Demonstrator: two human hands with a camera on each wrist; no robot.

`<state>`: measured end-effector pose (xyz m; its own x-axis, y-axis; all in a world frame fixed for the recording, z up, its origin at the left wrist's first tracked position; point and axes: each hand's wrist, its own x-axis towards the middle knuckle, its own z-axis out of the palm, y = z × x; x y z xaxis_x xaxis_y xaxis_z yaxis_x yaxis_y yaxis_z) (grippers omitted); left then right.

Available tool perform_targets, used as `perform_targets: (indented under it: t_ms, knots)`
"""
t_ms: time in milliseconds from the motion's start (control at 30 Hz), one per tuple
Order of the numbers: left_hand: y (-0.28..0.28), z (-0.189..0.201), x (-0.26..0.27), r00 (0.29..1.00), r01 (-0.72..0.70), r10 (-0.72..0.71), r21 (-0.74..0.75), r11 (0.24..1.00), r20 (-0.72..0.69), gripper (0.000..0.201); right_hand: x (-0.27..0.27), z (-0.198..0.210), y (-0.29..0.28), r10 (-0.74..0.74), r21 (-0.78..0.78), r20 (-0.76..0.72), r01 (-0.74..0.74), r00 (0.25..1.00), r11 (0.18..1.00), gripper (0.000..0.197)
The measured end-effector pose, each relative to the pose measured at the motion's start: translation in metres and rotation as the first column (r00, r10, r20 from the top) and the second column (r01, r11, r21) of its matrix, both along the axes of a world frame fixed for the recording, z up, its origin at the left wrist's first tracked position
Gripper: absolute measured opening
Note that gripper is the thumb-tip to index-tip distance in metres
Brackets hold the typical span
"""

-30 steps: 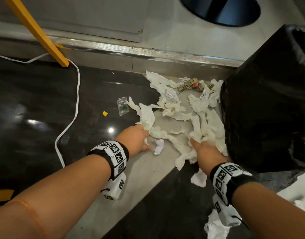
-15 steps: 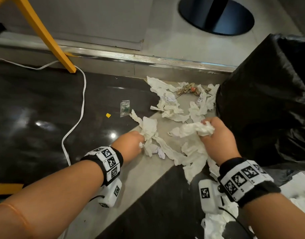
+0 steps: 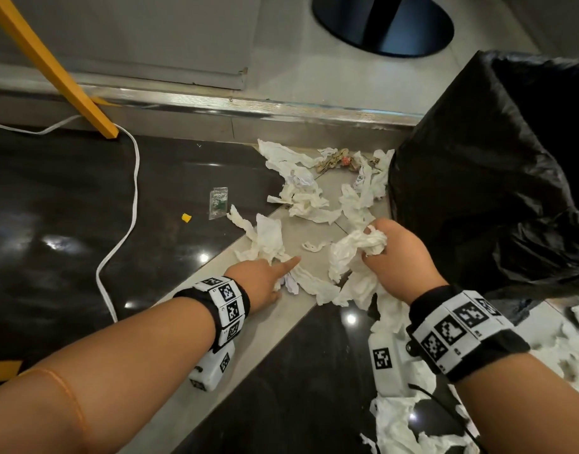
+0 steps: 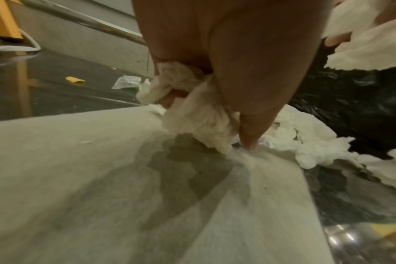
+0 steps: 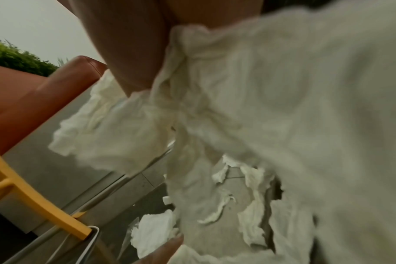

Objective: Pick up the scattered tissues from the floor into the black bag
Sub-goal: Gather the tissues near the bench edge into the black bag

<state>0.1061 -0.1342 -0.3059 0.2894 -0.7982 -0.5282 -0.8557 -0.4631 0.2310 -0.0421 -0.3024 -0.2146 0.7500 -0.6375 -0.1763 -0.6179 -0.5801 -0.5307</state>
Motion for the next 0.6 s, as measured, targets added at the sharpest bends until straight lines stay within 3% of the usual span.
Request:
perform_targets:
  t_ms: [167,200,267,400,600]
  knots:
    - [-0.001,-0.008,-0.002,0.999,0.029,-0.031,0.054,0.998,0.039,0.041,-0.004,-0.015,0.002,0.037,0.053,-0.008,-0.037,0.999,0.998,0.011]
    - [-0.001,-0.008,-0.002,0.998,0.031,-0.034,0.052,0.998,0.046,0.040,-0.004,-0.015,0.003,0.039,0.044,-0.021,-0.038,0.999,0.998,0.008]
    - [0.003,-0.007,-0.001,0.999,0.028,-0.029,0.029,0.999,0.045,0.042,-0.004,-0.015,0.007,0.012,0.036,-0.042,-0.010,0.999,0.999,0.022]
    - [0.022,-0.006,0.008,1.000,0.008,-0.007,-0.058,0.998,0.016,0.032,-0.003,-0.021,0.011,-0.062,0.135,-0.001,0.062,0.998,0.989,0.031]
    - [0.040,0.004,0.029,0.988,-0.150,0.153,-0.067,0.986,0.036,0.017,0.003,-0.038,0.016,-0.078,0.168,-0.048,0.085,0.996,0.982,0.031]
